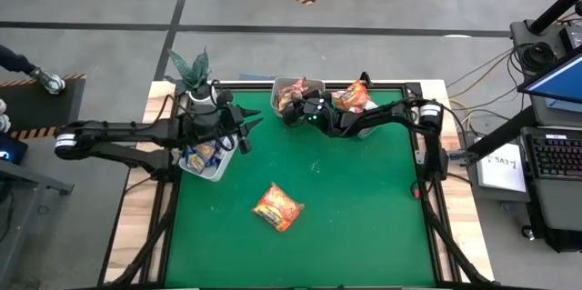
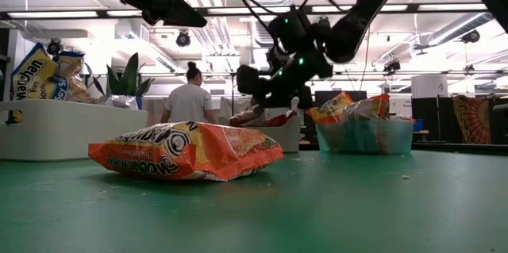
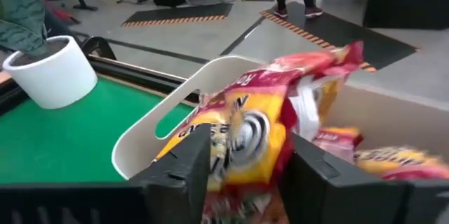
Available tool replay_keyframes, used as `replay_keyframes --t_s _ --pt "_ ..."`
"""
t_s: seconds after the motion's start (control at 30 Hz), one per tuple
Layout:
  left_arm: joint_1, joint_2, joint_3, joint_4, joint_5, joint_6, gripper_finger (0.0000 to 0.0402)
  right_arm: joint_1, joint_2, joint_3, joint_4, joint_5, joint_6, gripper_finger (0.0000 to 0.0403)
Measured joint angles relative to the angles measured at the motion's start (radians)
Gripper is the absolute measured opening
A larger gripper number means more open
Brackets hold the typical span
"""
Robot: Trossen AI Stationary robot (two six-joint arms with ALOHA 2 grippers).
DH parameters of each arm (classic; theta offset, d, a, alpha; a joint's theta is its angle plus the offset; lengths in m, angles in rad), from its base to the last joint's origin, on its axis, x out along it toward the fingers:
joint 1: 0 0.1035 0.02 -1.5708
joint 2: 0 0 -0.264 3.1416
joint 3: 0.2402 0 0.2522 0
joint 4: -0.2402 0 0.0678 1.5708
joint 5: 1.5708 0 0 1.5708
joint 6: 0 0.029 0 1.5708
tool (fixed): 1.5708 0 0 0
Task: Sort Maruchan noodles
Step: Put the red noodle pack into the gray bin, then put the orange noodle pack into the green bin
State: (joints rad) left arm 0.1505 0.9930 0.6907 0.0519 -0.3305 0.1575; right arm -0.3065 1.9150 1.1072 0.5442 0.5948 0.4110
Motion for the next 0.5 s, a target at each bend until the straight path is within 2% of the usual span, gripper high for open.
replay_keyframes --t_s 0.2,0.37,0.5 --pt "0.000 0.043 0.000 0.000 0.000 -0.014 0.0077 0.001 -0.100 0.024 -0.250 0.000 -0.016 0.0166" --pt "0.000 0.075 0.000 -0.004 0.001 -0.021 0.0077 0.014 -0.215 0.031 -0.476 -0.003 -0.020 0.0181" --pt "0.000 0.103 0.000 -0.034 0.058 -0.034 0.0077 0.039 -0.315 0.024 -0.625 -0.109 -0.046 0.0180"
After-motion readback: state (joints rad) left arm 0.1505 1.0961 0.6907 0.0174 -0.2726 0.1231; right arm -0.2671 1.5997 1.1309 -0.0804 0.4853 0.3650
